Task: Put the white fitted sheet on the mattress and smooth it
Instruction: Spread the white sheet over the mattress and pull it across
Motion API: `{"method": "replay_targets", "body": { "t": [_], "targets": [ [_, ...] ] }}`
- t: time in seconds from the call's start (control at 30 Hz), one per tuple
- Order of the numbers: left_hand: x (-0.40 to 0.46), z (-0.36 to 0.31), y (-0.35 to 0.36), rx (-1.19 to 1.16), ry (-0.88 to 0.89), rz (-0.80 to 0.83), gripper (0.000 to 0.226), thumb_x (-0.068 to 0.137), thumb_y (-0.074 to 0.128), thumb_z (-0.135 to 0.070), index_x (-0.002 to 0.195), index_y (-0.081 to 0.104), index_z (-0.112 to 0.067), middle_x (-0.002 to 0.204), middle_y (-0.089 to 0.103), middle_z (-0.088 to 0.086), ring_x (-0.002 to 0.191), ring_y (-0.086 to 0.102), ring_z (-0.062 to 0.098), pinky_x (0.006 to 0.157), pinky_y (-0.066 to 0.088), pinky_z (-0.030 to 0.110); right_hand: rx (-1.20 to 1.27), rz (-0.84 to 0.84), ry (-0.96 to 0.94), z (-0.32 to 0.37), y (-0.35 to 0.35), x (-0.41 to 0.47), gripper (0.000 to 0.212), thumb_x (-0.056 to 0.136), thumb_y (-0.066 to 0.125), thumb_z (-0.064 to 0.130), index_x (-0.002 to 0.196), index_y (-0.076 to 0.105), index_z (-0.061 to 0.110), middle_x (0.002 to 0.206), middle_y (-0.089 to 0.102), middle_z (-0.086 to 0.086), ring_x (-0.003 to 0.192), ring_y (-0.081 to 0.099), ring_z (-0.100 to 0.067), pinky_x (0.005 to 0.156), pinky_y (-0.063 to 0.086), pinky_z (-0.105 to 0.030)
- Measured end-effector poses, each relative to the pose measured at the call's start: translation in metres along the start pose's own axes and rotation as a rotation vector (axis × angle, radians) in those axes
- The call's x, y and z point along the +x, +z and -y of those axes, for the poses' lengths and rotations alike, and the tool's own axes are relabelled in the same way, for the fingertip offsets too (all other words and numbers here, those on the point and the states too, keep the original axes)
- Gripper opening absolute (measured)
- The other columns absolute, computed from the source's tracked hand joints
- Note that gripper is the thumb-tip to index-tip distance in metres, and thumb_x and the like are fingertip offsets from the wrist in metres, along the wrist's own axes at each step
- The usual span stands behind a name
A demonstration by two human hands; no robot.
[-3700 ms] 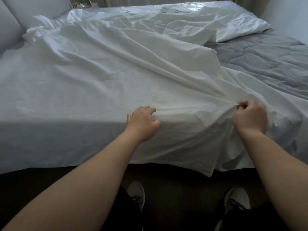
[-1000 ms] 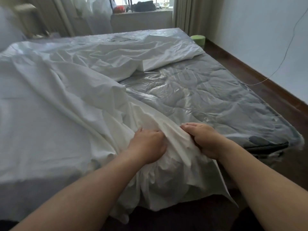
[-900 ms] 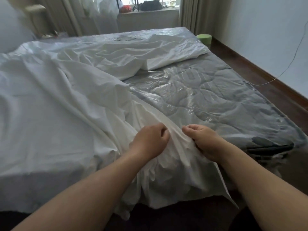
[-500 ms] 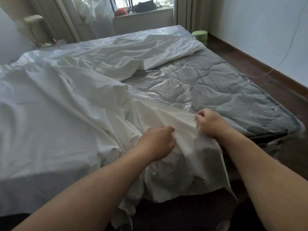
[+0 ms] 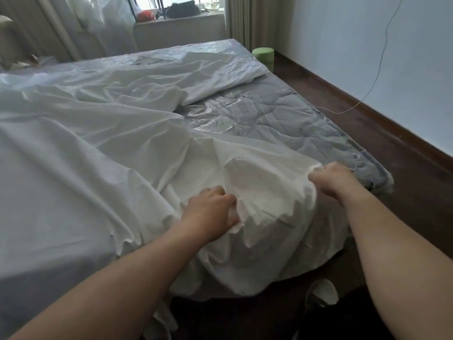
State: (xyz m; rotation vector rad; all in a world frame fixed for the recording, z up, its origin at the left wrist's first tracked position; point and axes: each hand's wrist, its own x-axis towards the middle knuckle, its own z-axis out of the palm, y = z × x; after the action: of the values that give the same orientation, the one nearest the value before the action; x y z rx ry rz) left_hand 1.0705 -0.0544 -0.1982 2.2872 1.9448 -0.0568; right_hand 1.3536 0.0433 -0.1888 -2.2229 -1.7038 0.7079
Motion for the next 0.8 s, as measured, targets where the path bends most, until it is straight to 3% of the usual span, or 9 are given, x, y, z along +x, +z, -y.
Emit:
{"method": "replay_targets", "body": {
  "t": [0.13,0.23,0.33,0.4,0.47,0.53,0.63,0.7,0.8],
  "targets": [
    [0.012,-0.014,-0.002,0.111,0.095,-0.057,0.021,0.098,0.051,-0.034,0.106,0.068,-0.025,0.11,0.067,0.0,0.103,0.066,0.029,0.08,0.051,0.035,-0.176,0.098,0.037,-0.023,-0.013,-0.001,0.027,0.074,0.058,0.027,0.069,0.069,0.003,0.076,0.069,-0.018,0.07,0.065,-0.031,0.06,0.048,-0.031],
    [0.024,-0.028,-0.006,0.105,0.139,-0.088,0.024,0.099,0.047,-0.032,0.107,0.068,-0.023,0.109,0.066,0.0,0.099,0.067,0.029,0.074,0.048,0.036,-0.128,0.05,0.023,-0.039,-0.02,0.003,0.018,0.084,0.061,0.016,0.074,0.075,0.009,0.085,0.074,-0.014,0.078,0.068,-0.031,0.065,0.052,-0.03],
    [0.041,-0.053,-0.016,0.03,0.175,-0.157,0.018,0.101,0.047,-0.03,0.105,0.063,-0.023,0.109,0.063,0.002,0.098,0.066,0.032,0.075,0.05,0.038,0.332,-0.058,0.127,-0.054,-0.025,0.01,0.018,0.096,0.06,0.018,0.09,0.074,0.008,0.079,0.069,-0.014,0.065,0.066,-0.032,0.057,0.053,-0.034],
    [0.052,-0.069,-0.027,-0.07,0.161,-0.222,0.019,0.103,0.046,-0.033,0.105,0.062,-0.024,0.111,0.062,0.001,0.1,0.064,0.031,0.077,0.051,0.04,0.648,-0.204,0.171,-0.062,-0.032,0.019,0.019,0.1,0.06,0.024,0.102,0.069,0.007,0.082,0.068,-0.012,0.055,0.064,-0.022,0.054,0.06,-0.034],
    [0.064,-0.083,-0.04,-0.178,0.14,-0.324,0.02,0.104,0.046,-0.036,0.106,0.062,-0.025,0.112,0.062,-0.001,0.099,0.062,0.028,0.075,0.047,0.038,0.695,-0.446,0.112,-0.067,-0.044,0.029,0.016,0.097,0.06,0.028,0.101,0.066,0.014,0.092,0.072,-0.009,0.068,0.071,-0.022,0.069,0.064,-0.039],
    [0.073,-0.095,-0.054,-0.265,0.127,-0.426,0.018,0.104,0.047,-0.035,0.104,0.062,-0.024,0.109,0.061,-0.003,0.095,0.06,0.025,0.074,0.042,0.036,0.639,-0.66,0.047,-0.07,-0.059,0.035,0.015,0.096,0.057,0.028,0.101,0.065,0.016,0.102,0.071,-0.006,0.089,0.068,-0.021,0.086,0.056,-0.033],
    [0.088,-0.112,-0.07,-0.377,0.11,-0.57,0.018,0.104,0.049,-0.033,0.103,0.062,-0.022,0.101,0.056,-0.006,0.087,0.051,0.018,0.074,0.037,0.033,0.679,-0.825,-0.01,-0.07,-0.072,0.046,0.029,0.097,0.05,0.024,0.118,0.065,0.011,0.119,0.066,-0.005,0.108,0.061,-0.018,0.097,0.046,-0.027],
    [0.097,-0.118,-0.068,-0.39,0.136,-0.497,0.018,0.104,0.049,-0.032,0.106,0.063,-0.021,0.106,0.058,-0.003,0.092,0.054,0.02,0.078,0.04,0.034,0.647,-0.729,-0.059,-0.068,-0.066,0.051,0.047,0.096,0.052,0.025,0.141,0.052,0.013,0.144,0.052,-0.009,0.132,0.05,-0.023,0.112,0.038,-0.029],
    [0.103,-0.125,-0.039,-0.118,0.265,-0.024,0.029,0.102,0.052,-0.035,0.127,0.062,-0.023,0.134,0.057,0.003,0.121,0.057,0.027,0.1,0.045,0.037,0.484,-0.412,0.032,-0.072,-0.038,0.05,0.077,0.095,0.063,0.033,0.159,0.023,0.016,0.166,0.008,-0.016,0.151,0.021,-0.033,0.121,0.023,-0.035]
  ]
}}
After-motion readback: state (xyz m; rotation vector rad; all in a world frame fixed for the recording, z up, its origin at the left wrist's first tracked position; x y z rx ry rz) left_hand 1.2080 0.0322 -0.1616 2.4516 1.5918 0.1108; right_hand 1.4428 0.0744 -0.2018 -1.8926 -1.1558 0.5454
